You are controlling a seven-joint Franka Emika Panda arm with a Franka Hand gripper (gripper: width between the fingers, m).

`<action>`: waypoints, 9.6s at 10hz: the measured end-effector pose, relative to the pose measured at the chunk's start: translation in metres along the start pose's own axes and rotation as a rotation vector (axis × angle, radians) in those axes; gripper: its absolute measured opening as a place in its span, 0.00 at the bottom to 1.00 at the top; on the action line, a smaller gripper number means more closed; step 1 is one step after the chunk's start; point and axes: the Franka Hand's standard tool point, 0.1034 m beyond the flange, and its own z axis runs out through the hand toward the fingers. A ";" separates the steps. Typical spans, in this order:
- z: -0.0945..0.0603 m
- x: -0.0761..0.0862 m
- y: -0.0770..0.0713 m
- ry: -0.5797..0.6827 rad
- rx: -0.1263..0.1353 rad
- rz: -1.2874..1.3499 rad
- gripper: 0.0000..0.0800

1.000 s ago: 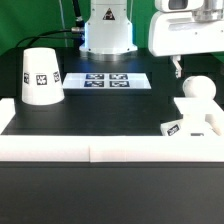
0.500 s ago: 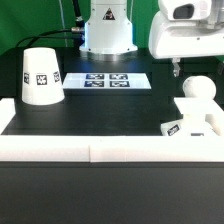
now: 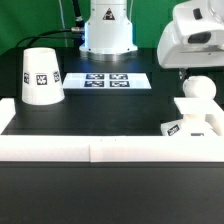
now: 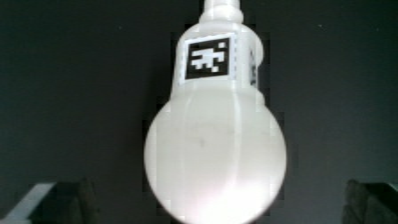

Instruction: Assemble lamp

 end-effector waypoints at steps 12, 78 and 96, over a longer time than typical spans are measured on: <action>0.043 0.009 -0.001 -0.049 -0.009 0.005 0.87; -0.162 0.047 0.071 1.239 -0.150 -0.304 0.72; -0.127 0.053 0.069 1.245 -0.162 -0.313 0.74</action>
Offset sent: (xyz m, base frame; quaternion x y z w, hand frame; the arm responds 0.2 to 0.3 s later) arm -0.0078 -0.0003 -0.0056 0.0001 0.0100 -0.0032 0.9999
